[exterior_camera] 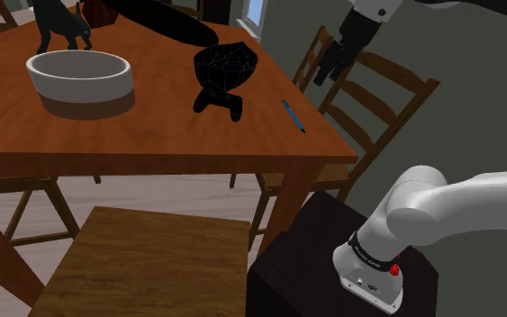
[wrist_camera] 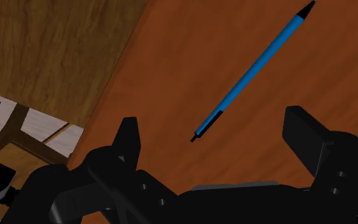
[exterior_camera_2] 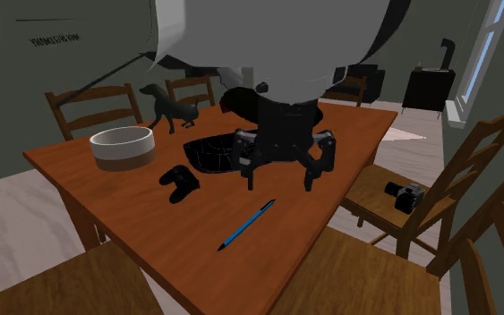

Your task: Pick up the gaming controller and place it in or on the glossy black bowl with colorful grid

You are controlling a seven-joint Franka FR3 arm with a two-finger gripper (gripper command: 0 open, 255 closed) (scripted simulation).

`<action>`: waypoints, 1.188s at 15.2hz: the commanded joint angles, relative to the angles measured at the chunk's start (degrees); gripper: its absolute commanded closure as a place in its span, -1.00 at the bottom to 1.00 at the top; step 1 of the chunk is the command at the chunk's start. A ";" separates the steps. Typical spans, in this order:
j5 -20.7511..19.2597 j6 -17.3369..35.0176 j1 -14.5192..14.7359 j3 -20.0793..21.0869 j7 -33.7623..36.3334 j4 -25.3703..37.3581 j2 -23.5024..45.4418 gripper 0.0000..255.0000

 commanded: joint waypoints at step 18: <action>8.14 15.66 7.10 11.30 8.47 8.62 23.19 -1.00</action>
